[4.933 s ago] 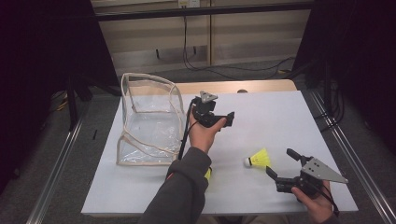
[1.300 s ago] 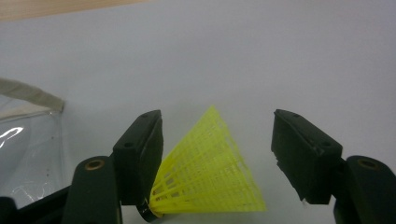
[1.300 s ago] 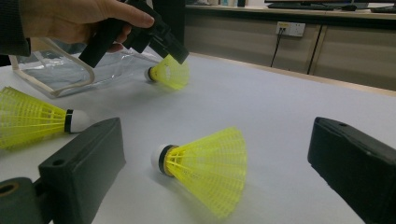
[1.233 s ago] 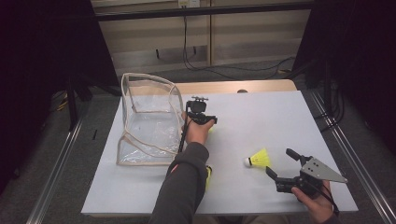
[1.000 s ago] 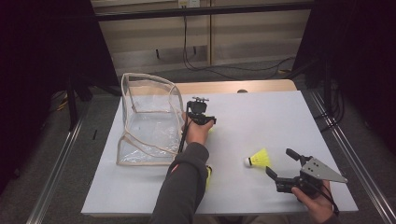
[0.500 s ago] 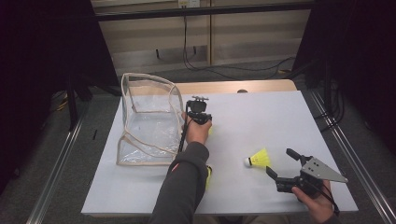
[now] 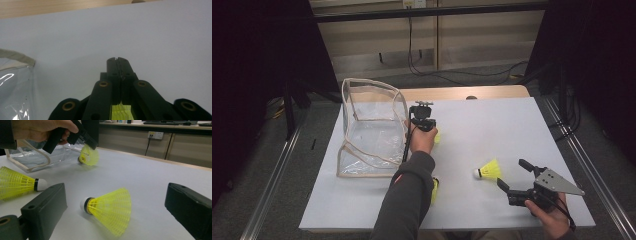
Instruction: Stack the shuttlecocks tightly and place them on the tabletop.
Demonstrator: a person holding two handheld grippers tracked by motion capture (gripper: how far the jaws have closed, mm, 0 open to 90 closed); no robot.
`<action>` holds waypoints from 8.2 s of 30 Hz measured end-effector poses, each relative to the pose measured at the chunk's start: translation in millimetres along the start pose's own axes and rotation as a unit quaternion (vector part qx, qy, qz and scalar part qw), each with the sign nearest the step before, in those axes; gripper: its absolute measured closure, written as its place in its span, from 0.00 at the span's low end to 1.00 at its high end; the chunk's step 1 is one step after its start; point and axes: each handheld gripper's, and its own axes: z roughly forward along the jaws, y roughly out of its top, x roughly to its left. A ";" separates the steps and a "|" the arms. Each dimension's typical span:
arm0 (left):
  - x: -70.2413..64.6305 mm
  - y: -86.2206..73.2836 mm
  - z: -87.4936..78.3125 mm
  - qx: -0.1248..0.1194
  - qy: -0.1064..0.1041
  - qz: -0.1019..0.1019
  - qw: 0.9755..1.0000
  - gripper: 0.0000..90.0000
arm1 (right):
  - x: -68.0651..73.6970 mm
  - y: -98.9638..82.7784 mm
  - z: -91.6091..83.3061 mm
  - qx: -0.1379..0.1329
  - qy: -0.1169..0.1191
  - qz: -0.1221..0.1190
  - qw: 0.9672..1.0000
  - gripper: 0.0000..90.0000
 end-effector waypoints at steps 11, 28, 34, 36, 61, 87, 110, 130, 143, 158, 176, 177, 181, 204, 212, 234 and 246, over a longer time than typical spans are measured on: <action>-0.4 1.0 -4.0 0.002 -0.014 -0.014 1.000 1.00 | -0.1 0.0 -0.2 -0.001 -0.001 0.000 1.000 0.04; -5.6 0.5 -9.7 0.005 -0.046 -0.027 0.999 1.00 | 0.9 0.1 0.1 0.000 0.000 0.001 1.000 0.04; -8.3 -0.5 -8.7 0.007 -0.053 -0.025 0.998 1.00 | 1.1 0.1 0.1 0.000 0.000 0.000 1.000 0.04; -9.4 -0.6 -7.9 0.006 -0.054 -0.024 0.998 1.00 | 1.1 0.1 0.1 0.001 0.000 -0.001 1.000 0.04; -18.0 -4.0 -2.2 0.006 -0.066 -0.011 0.998 0.97 | 1.7 -0.1 0.8 0.002 0.003 -0.003 1.000 0.04; -24.0 -8.5 9.4 0.013 -0.062 0.001 0.998 0.96 | 1.4 0.0 0.8 0.002 0.004 -0.004 1.000 0.04; -27.3 -7.2 3.7 0.003 -0.054 0.035 0.998 0.83 | 1.7 -0.1 0.9 0.004 0.005 -0.004 1.000 0.04; -24.0 -10.5 10.3 0.015 -0.038 0.035 0.999 1.00 | 1.7 -0.1 1.1 0.004 0.007 -0.005 1.000 0.04; -22.4 -7.0 7.1 0.000 -0.040 0.028 0.999 1.00 | 1.3 -0.1 1.1 0.003 0.007 -0.003 1.000 0.04; -28.8 0.2 13.5 -0.002 -0.038 0.020 0.999 1.00 | 1.9 -0.1 1.2 0.004 0.008 -0.004 1.000 0.04; -31.7 -2.0 18.7 -0.002 -0.039 0.017 0.999 0.95 | 1.5 0.0 1.0 0.003 0.008 -0.004 1.000 0.04; -31.9 -2.0 18.7 -0.001 -0.041 0.017 0.999 0.94 | 1.4 0.0 1.0 0.003 0.007 -0.005 1.000 0.04; -32.8 -2.4 19.0 -0.001 -0.041 0.020 0.999 0.91 | 1.6 0.0 1.0 0.003 0.009 -0.004 1.000 0.04; -29.6 -2.1 15.0 0.000 -0.038 0.028 0.999 0.85 | 2.0 0.1 1.3 0.003 0.010 -0.006 1.000 0.04; -25.9 -1.1 10.9 -0.002 -0.034 0.029 0.999 0.83 | 1.9 0.0 1.2 0.004 0.009 -0.006 1.000 0.04; -24.3 -1.9 -8.9 -0.015 -0.034 0.018 0.999 0.58 | 3.6 -0.1 2.2 0.005 0.009 -0.007 1.000 0.04; -17.5 -5.5 -27.0 -0.022 -0.040 0.008 0.999 0.42 | 5.2 -0.4 3.5 0.008 0.010 -0.012 1.000 0.04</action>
